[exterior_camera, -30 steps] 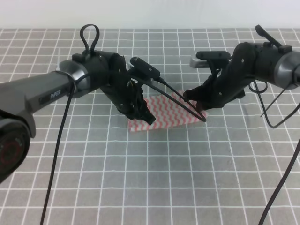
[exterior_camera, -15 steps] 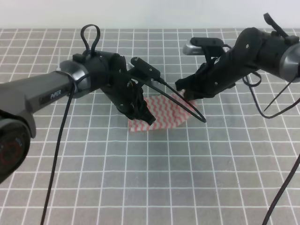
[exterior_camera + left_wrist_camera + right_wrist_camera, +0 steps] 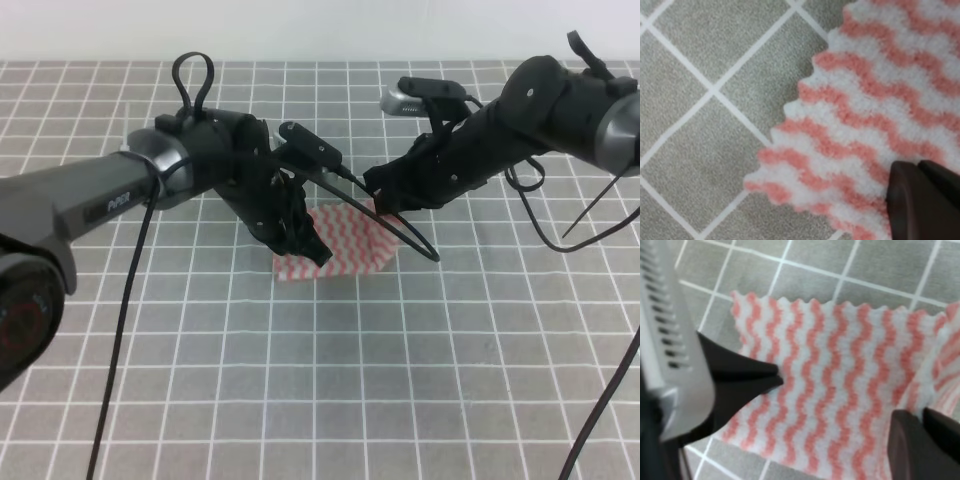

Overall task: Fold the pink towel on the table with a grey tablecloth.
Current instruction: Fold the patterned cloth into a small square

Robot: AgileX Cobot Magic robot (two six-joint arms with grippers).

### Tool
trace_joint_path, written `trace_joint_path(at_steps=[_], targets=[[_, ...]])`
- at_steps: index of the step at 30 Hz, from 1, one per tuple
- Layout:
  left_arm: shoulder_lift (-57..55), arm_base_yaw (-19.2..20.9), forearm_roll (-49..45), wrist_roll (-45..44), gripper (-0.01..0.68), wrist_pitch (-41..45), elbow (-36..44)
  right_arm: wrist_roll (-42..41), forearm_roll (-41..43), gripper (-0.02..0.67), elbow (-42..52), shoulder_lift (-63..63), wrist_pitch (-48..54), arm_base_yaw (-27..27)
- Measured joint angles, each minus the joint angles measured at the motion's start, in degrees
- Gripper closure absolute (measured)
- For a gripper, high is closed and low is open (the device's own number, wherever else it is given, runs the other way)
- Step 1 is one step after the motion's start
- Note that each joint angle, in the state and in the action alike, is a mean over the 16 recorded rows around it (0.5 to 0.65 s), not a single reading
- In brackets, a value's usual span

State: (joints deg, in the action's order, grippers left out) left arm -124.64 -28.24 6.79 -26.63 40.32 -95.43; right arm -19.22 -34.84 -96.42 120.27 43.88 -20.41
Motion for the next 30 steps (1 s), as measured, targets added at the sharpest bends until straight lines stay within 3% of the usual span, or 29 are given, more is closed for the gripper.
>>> trace_joint_path(at_steps=[15,30], targets=[[5.2,2.0,-1.3,4.1,0.673,-0.7,0.3,-6.6,-6.4,0.661,0.0,0.3,0.9,-0.4],[10.7,3.6,-1.5,7.1,0.673,0.2,0.3,-9.5,-9.3,0.661,0.0,0.7,-2.6,-5.1]])
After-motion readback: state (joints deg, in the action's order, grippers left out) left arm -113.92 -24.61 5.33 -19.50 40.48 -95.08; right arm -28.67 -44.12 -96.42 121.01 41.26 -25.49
